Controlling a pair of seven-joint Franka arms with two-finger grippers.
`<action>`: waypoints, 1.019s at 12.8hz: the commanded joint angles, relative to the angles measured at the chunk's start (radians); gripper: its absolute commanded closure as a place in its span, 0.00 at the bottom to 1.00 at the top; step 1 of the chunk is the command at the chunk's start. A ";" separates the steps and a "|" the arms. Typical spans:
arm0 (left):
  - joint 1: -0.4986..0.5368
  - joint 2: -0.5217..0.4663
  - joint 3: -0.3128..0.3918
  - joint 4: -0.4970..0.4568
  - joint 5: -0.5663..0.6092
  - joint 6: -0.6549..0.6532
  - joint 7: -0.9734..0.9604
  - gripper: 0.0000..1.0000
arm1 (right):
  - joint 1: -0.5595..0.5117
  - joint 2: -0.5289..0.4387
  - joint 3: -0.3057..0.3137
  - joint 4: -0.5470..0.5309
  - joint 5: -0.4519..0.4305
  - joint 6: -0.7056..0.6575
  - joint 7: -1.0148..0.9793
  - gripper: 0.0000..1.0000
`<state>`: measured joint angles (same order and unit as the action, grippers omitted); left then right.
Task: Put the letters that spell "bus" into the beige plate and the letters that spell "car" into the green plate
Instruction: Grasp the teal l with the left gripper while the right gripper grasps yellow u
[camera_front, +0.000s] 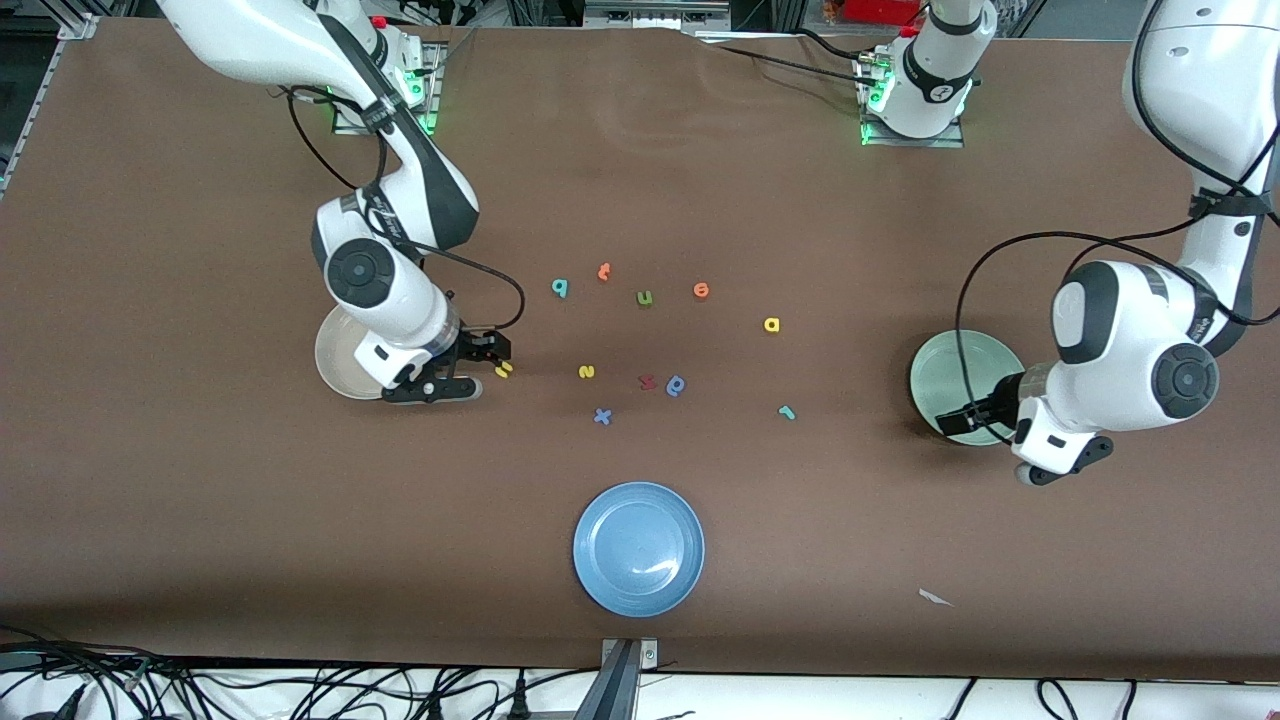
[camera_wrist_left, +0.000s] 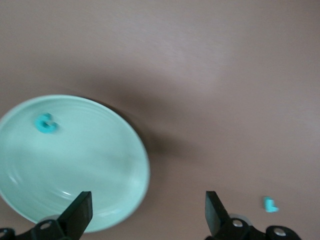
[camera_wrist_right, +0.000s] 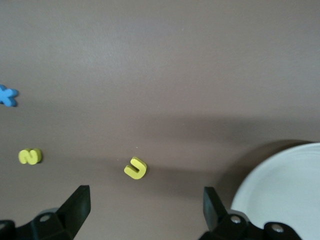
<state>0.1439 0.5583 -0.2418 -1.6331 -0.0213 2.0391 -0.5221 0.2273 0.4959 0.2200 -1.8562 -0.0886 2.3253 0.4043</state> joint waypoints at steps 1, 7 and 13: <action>-0.091 0.021 0.007 0.015 -0.019 0.018 -0.190 0.02 | 0.006 0.042 0.002 0.000 -0.022 0.061 0.025 0.00; -0.242 0.129 0.018 0.029 -0.006 0.205 -0.533 0.04 | 0.039 0.119 0.001 -0.004 -0.025 0.170 0.056 0.00; -0.374 0.221 0.062 0.027 0.067 0.236 -0.636 0.11 | 0.052 0.119 -0.011 -0.080 -0.034 0.246 0.056 0.05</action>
<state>-0.1954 0.7566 -0.2032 -1.6312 0.0040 2.2764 -1.1106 0.2768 0.6306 0.2151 -1.8959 -0.0988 2.5369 0.4376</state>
